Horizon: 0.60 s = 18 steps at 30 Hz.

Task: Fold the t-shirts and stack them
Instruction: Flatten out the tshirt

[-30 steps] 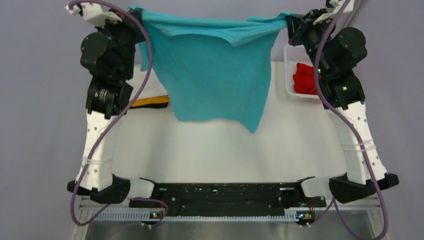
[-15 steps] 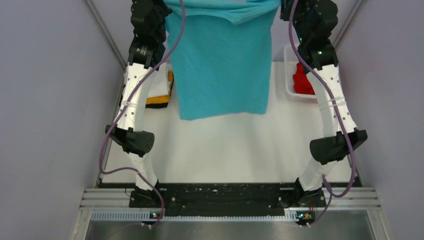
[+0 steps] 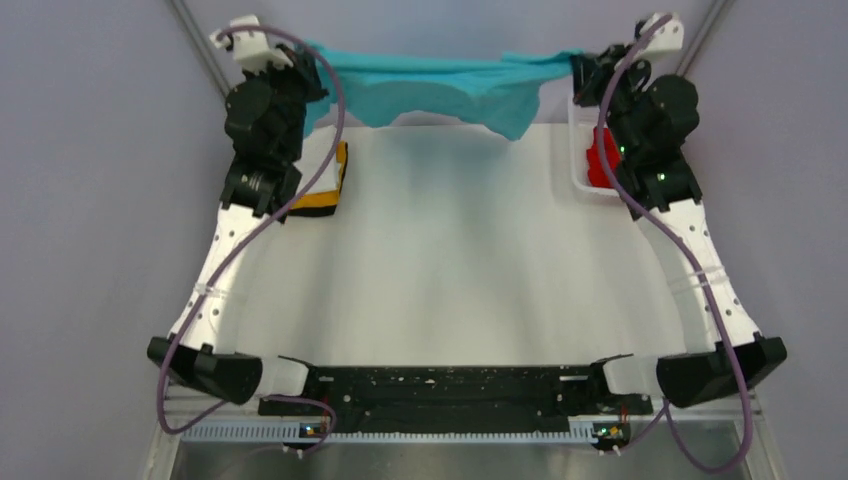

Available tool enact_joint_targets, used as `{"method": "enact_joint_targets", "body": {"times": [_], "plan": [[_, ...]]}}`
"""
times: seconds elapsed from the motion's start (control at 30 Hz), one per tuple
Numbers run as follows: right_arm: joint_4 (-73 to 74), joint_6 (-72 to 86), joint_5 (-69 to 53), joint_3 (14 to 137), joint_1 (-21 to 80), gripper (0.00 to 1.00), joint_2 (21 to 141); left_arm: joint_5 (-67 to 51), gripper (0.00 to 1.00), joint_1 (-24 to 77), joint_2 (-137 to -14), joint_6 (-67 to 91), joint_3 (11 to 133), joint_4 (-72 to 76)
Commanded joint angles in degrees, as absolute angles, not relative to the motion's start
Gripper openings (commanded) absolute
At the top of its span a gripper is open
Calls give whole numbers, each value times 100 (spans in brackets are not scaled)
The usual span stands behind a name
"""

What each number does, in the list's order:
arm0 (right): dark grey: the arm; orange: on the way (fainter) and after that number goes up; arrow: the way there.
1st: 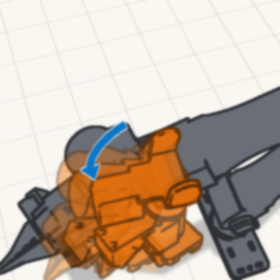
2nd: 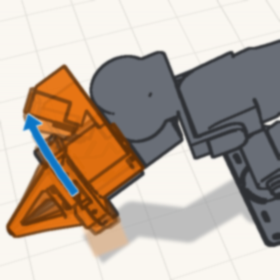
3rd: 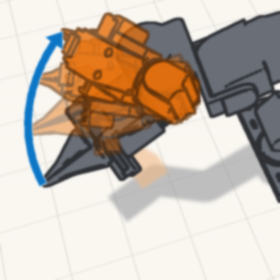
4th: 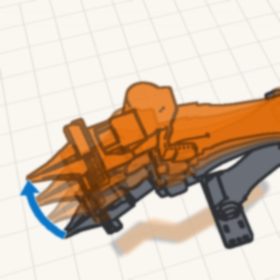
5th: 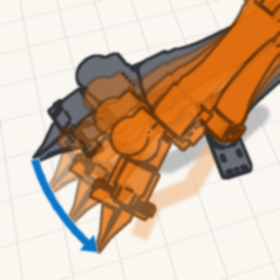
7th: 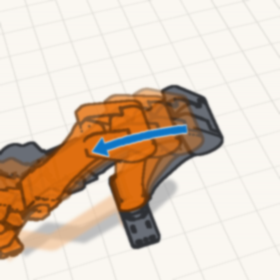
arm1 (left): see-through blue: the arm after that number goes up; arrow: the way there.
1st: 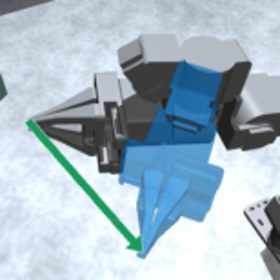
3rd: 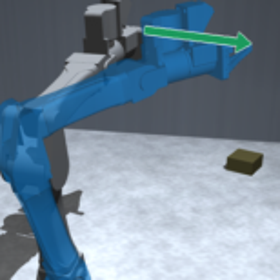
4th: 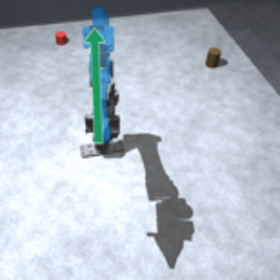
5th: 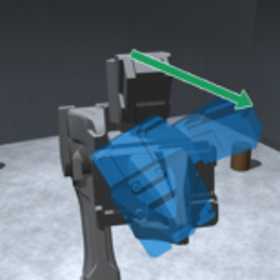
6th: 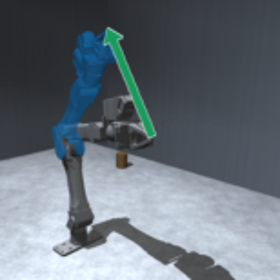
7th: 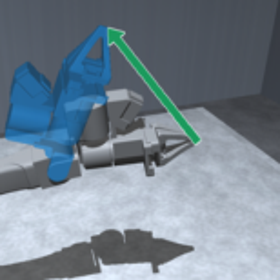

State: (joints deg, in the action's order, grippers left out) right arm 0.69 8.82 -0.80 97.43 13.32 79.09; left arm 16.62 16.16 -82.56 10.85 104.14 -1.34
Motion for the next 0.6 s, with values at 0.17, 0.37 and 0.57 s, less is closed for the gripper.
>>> {"method": "enact_joint_targets", "body": {"times": [0.17, 0.37, 0.57], "plan": [[574, 2622, -307, 5200, 1221, 0, 5696, 777, 0, 1568, -6135, 2740, 5292, 29], [2335, 3255, -42, 4141, 1223, 0, 5261, 584, 0, 1651, -5817, 3632, 3822, -1077], [2881, 3777, -290, 3565, 1226, 0, 5589, 291, 0, 1667, -6059, 4128, 3464, -2059]]}}
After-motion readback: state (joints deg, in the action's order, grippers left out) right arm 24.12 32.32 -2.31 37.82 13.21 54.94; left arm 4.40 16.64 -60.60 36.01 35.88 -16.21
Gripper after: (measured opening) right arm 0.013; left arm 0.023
